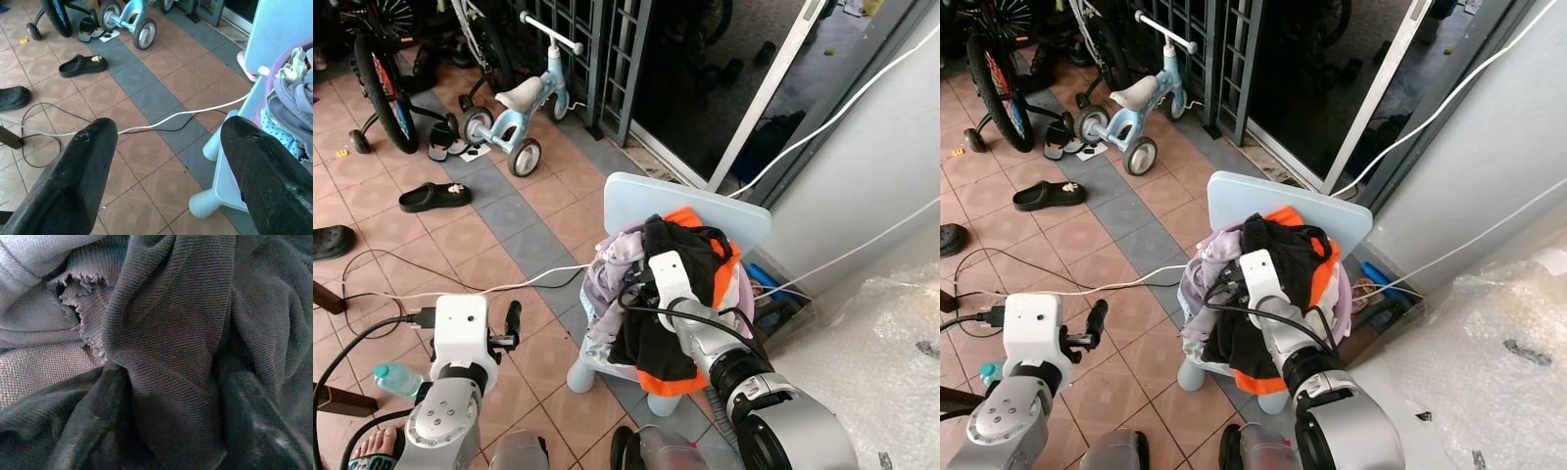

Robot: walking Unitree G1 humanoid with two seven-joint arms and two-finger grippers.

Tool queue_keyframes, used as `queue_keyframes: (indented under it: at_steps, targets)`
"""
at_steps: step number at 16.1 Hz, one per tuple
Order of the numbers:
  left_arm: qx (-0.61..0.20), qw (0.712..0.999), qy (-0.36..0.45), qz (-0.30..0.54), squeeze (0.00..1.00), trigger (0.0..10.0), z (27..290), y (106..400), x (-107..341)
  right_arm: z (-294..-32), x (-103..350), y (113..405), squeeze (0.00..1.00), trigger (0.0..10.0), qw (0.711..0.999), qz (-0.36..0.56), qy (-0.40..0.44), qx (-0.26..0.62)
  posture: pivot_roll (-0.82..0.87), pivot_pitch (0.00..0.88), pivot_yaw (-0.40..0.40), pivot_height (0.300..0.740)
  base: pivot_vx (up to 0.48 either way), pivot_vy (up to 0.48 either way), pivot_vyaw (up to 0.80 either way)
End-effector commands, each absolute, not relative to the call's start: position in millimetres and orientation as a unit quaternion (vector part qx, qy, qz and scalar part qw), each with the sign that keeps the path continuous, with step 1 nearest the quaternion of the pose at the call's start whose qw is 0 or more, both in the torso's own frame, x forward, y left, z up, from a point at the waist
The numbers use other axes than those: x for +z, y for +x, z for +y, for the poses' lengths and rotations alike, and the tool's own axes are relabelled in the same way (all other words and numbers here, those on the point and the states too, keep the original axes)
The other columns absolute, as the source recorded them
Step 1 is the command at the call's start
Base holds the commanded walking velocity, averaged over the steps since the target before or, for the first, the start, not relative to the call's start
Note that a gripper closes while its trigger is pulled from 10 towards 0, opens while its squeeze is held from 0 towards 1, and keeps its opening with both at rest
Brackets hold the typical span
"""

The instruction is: Clothes washing

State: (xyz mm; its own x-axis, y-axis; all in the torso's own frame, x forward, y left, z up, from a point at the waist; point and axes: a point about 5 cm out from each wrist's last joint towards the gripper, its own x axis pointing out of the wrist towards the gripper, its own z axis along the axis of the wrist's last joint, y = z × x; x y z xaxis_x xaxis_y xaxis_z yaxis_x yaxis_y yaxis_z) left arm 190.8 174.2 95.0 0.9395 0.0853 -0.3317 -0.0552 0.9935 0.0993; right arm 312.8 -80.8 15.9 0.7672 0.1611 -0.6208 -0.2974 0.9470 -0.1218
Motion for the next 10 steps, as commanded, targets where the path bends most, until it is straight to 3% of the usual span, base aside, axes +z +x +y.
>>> queue_keyframes:
  at_steps: [1, 10]
  targets:
    - [0.038, 0.983, 0.046, 0.175, 0.00, 10.0, 173.8, 189.5, 94.0, -96.6, -2.3, 299.7, 0.00, 0.0, 0.920, 0.364, -0.106, 0.099, 0.12, 0.140, -0.132, 0.740, 0.000, 0.000, 0.00]
    - [0.037, 0.985, 0.044, 0.160, 0.00, 10.0, 174.2, 206.4, 93.4, -102.2, 30.8, 309.3, 0.00, 0.0, 0.946, 0.285, 0.048, 0.148, 0.09, 0.066, -0.122, 0.740, 0.000, 0.000, 0.00]
